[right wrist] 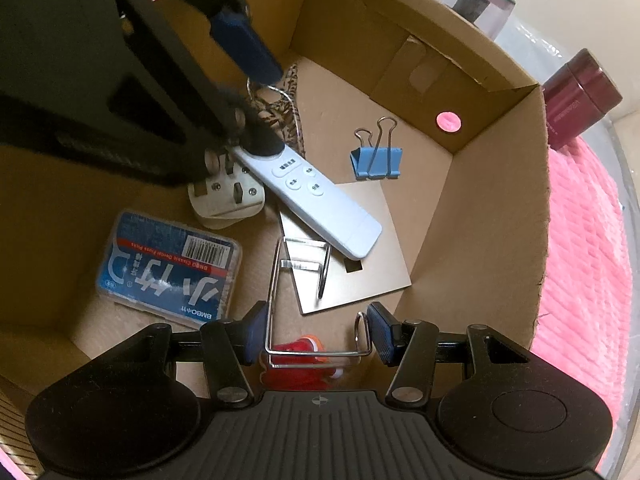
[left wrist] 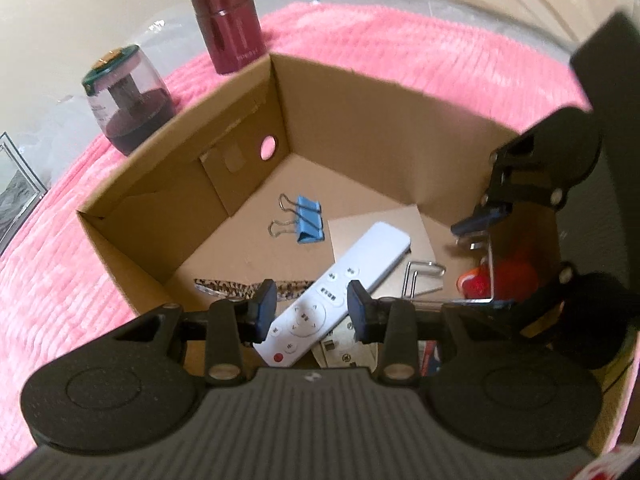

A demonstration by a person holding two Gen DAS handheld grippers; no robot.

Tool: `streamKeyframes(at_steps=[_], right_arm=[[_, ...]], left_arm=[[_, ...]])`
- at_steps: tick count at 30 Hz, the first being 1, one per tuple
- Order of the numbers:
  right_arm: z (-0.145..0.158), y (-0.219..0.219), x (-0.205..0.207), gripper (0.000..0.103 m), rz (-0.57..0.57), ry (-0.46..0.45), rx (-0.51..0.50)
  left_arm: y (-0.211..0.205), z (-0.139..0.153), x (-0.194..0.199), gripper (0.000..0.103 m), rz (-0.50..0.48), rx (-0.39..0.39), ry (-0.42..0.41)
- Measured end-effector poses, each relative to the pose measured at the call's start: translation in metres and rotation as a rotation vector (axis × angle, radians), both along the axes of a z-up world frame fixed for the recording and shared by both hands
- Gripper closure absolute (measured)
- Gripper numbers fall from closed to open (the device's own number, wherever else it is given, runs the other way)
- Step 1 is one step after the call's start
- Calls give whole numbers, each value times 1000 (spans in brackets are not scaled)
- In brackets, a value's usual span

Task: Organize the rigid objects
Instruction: 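Open both tools to drop the remote and wire stand into the box, then move both tools back toward the white plug adapter and green cylinder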

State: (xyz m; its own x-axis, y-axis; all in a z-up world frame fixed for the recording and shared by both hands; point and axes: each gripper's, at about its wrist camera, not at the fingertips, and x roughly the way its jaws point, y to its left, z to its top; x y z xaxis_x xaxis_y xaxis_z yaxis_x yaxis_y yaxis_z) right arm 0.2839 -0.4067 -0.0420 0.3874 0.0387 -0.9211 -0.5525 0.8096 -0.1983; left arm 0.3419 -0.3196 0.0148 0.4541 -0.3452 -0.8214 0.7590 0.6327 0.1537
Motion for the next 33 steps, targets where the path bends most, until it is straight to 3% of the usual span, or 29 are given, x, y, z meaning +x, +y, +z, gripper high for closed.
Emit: streamKeyframes(at_steps=[11,21,33], right_arm=[[14,3,-12,53,-10,-51,4],[65,6,-46,49,-59,-164,70],[148,40,-118,42,-157,-408,246]], left_arm=[[39,31,-19,69,68,-151,-62],[97,77,-61,68,165,-304,-144],[191,115,-135,41,306,-453,-234]])
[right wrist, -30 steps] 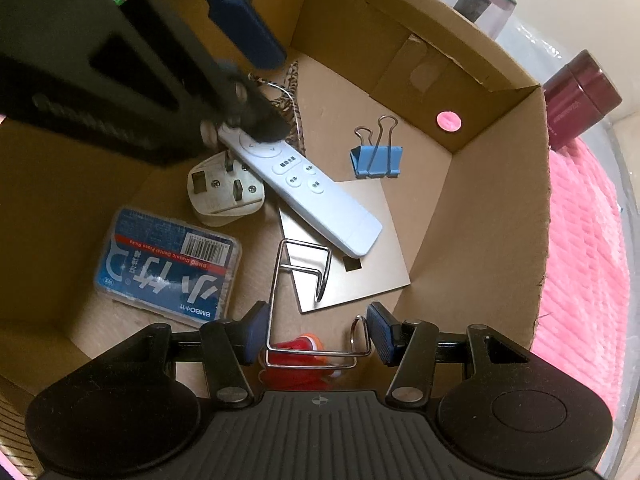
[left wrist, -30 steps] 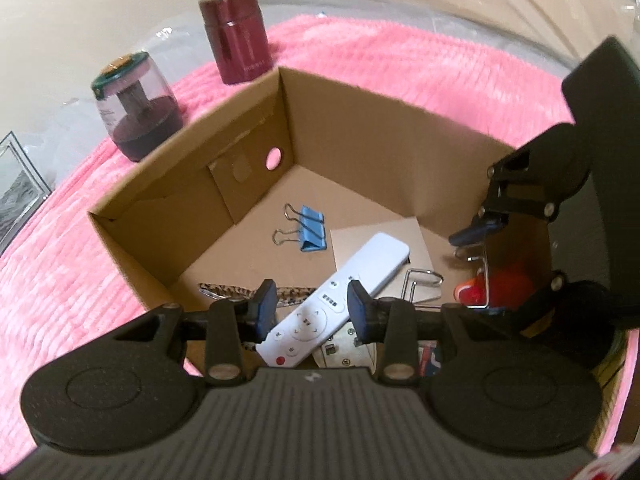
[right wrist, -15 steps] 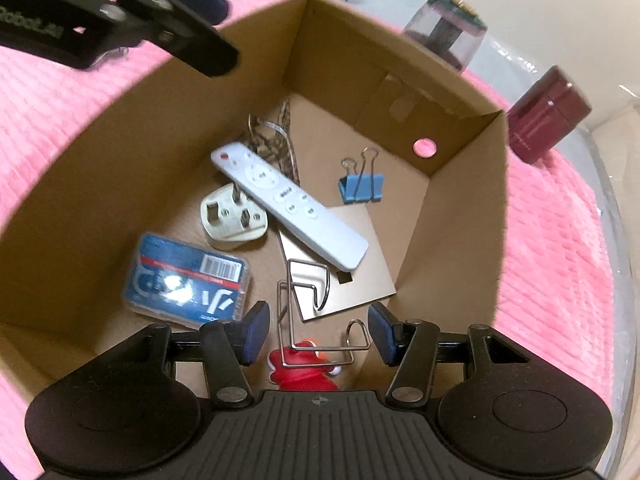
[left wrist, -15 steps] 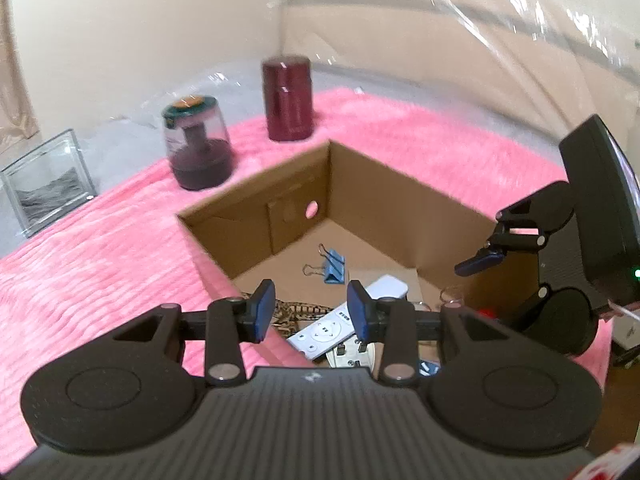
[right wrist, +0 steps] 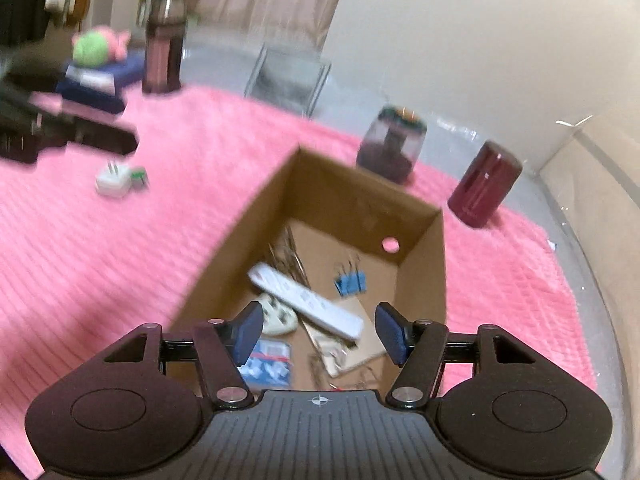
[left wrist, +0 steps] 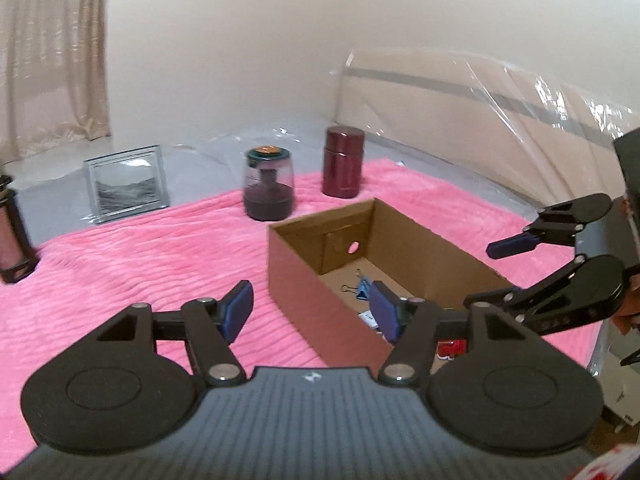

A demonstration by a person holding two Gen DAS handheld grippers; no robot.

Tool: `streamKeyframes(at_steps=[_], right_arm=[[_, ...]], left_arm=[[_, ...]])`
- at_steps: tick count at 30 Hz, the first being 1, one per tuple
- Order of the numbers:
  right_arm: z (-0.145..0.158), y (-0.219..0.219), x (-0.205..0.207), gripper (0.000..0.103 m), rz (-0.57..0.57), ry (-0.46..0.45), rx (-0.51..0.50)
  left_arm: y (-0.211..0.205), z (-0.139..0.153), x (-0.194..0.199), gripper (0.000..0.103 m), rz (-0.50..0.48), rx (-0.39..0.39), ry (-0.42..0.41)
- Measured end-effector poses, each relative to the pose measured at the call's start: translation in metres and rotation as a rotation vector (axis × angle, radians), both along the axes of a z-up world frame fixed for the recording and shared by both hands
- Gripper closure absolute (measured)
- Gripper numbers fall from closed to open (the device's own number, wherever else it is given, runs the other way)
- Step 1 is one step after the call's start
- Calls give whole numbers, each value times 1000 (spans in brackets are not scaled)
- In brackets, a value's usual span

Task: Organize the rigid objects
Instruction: 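Move both tools back toward the white plug adapter and green cylinder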

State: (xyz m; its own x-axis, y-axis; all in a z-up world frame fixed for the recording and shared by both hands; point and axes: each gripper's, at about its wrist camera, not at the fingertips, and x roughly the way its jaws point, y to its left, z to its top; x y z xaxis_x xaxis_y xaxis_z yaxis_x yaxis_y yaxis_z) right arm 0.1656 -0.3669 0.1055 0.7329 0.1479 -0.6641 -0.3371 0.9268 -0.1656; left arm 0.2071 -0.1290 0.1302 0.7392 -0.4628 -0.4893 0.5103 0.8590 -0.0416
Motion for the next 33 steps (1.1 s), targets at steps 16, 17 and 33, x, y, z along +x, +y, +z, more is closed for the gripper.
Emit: streamKeyframes(at_steps=[16,17,33], right_arm=[[29,88,-66,33,-8,-73,293],[28,94,-67,32,-6,-69,302],[-7,161,-60,31,10,23,381]], left_arm=[[132,-3,-87,15,249,-95,-28],[138,-4,-92,13,263,-92,-32],[201,-20,-120,7,372,-67,-17]])
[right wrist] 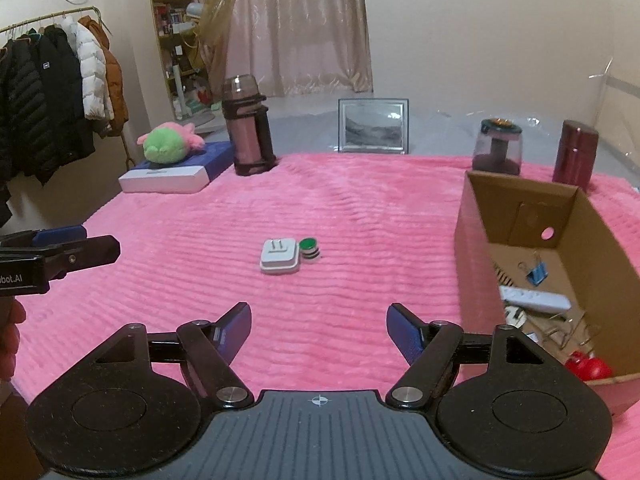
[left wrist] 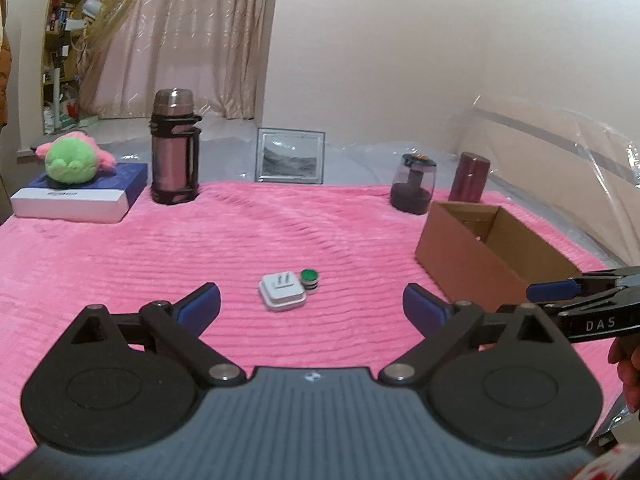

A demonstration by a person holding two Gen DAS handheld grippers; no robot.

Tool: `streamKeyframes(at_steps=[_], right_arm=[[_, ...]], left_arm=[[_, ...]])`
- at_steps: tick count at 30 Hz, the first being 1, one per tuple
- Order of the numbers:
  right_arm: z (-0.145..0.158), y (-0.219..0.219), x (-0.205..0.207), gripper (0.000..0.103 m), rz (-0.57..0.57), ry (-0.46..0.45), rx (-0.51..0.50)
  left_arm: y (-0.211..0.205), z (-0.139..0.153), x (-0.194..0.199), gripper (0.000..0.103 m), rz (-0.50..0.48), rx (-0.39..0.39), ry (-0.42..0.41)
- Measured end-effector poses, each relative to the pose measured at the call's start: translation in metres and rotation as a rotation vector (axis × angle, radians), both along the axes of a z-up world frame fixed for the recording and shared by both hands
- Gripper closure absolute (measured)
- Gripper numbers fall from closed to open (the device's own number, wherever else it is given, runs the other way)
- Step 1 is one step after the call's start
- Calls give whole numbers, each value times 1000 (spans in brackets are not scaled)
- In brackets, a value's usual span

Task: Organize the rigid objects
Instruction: 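Move both tools back toward the white plug adapter and green cylinder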

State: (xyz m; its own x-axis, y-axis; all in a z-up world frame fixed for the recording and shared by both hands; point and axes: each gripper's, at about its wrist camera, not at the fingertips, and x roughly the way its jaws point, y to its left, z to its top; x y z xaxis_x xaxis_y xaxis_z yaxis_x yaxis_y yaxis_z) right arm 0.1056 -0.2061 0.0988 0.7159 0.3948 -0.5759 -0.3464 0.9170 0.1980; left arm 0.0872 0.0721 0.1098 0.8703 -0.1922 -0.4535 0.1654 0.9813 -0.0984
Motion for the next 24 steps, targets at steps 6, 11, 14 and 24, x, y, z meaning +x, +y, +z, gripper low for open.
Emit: streamKeyframes(at_steps=[6,11,14,24], right_arm=[[-17,15,9,31,12,3,22],[-36,29,26,30,9,-3,31],[-49,37,42,30,2,-16,20],[-97,48,113,30,-10,-38,20]], left_arm=[[15,-15,8,7,33,17,26],[25,-33,28,7,46,17,52],[26,-50,49,7,56,20,72],[10,-109,137,7,82,3,96]])
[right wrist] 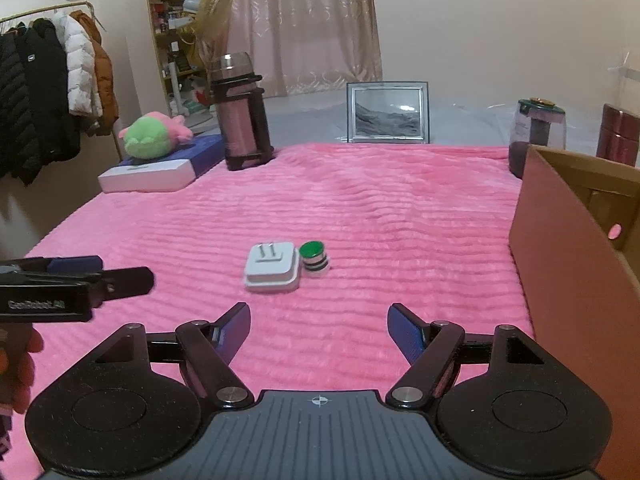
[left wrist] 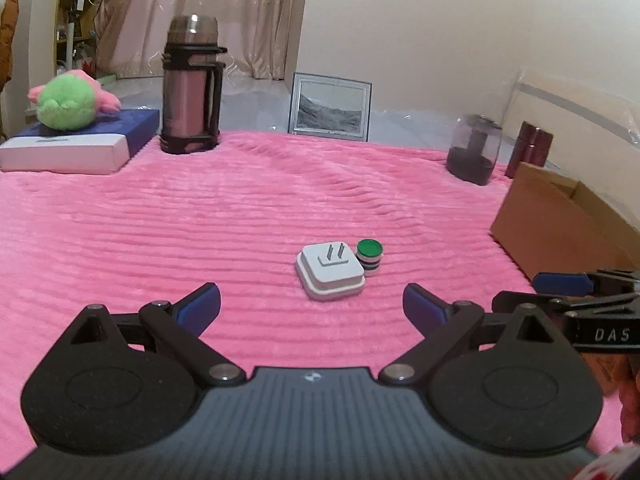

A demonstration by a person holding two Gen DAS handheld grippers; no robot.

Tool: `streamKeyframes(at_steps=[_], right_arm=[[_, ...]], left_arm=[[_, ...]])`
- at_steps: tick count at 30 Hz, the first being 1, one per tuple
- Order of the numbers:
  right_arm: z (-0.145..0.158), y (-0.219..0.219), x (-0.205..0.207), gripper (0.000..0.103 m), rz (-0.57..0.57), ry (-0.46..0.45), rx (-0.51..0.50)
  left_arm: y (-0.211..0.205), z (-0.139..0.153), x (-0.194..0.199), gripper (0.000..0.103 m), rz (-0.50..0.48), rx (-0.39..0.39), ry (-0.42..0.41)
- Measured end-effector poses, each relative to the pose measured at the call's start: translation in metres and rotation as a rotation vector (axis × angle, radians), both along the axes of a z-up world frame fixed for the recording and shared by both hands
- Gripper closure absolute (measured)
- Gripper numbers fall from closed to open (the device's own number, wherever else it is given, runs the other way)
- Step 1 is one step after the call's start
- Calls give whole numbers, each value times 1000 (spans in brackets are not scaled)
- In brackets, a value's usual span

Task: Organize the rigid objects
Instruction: 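Move both tools back toward the white plug adapter and green cylinder, then grasp the white plug adapter with the left tool while the right tool grasps the green cylinder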

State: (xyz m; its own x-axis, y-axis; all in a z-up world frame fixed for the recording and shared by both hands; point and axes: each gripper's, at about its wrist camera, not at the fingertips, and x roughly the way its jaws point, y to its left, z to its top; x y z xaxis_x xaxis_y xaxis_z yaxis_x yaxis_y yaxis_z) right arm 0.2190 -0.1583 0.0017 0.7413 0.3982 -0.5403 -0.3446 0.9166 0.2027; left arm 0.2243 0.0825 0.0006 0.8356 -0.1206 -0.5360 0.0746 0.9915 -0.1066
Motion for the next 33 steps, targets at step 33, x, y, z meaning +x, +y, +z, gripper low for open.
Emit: streamKeyframes(at_steps=[33], right_arm=[[-64,15,103,30,33,-3,-69]], left_arm=[[-16,-79,119,41,-48,132,123]])
